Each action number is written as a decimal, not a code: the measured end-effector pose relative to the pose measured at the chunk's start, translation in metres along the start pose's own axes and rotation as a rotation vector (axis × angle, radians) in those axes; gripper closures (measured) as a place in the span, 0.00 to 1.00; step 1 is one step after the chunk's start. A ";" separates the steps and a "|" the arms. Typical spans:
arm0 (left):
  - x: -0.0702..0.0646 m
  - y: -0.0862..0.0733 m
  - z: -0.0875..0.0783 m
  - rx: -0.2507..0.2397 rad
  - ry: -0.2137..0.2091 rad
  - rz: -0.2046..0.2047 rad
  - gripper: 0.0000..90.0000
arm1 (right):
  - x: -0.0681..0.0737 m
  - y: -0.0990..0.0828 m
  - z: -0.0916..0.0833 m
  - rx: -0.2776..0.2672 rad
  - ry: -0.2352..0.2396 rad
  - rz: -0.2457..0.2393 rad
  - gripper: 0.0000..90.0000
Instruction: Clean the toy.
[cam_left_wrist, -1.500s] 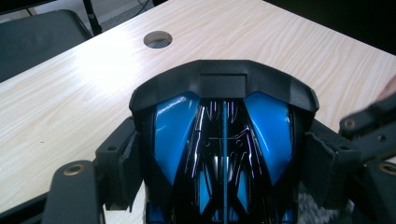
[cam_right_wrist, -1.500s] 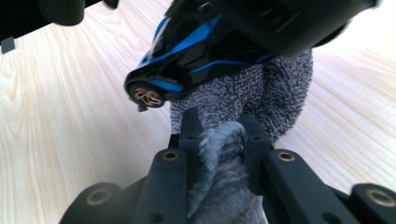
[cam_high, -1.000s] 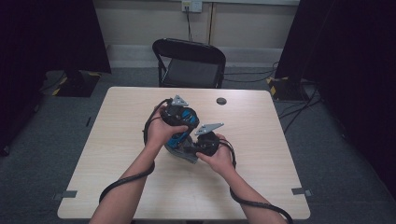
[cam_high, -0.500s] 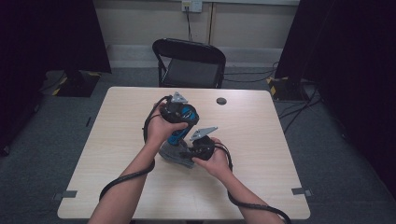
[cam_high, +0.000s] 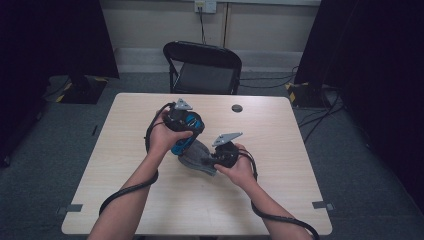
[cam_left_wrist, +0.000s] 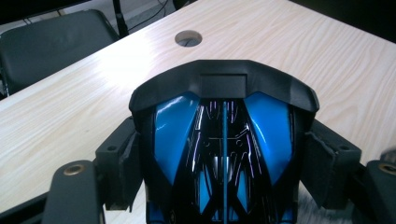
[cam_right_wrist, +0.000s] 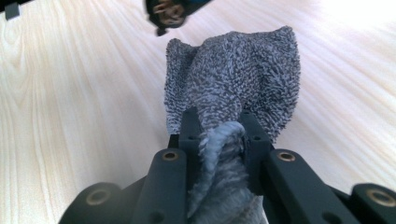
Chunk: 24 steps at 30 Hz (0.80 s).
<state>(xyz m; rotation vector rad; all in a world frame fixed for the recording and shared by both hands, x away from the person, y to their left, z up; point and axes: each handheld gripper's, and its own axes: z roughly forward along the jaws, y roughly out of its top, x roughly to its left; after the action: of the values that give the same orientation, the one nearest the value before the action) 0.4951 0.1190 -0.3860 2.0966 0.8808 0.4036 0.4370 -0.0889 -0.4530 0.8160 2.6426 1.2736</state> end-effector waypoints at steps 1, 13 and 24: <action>0.001 -0.001 0.000 0.002 0.000 -0.003 0.29 | -0.002 0.000 -0.002 -0.002 -0.009 0.005 0.83; 0.011 -0.018 -0.006 0.027 0.011 -0.021 0.29 | -0.026 -0.008 -0.026 -0.034 -0.069 0.048 0.83; 0.017 -0.035 -0.010 0.048 0.023 -0.040 0.29 | -0.043 -0.018 -0.046 -0.043 -0.117 0.081 0.83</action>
<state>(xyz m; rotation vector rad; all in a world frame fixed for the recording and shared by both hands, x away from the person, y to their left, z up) 0.4855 0.1514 -0.4074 2.1186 0.9530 0.3902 0.4518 -0.1516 -0.4432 0.9686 2.5065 1.2545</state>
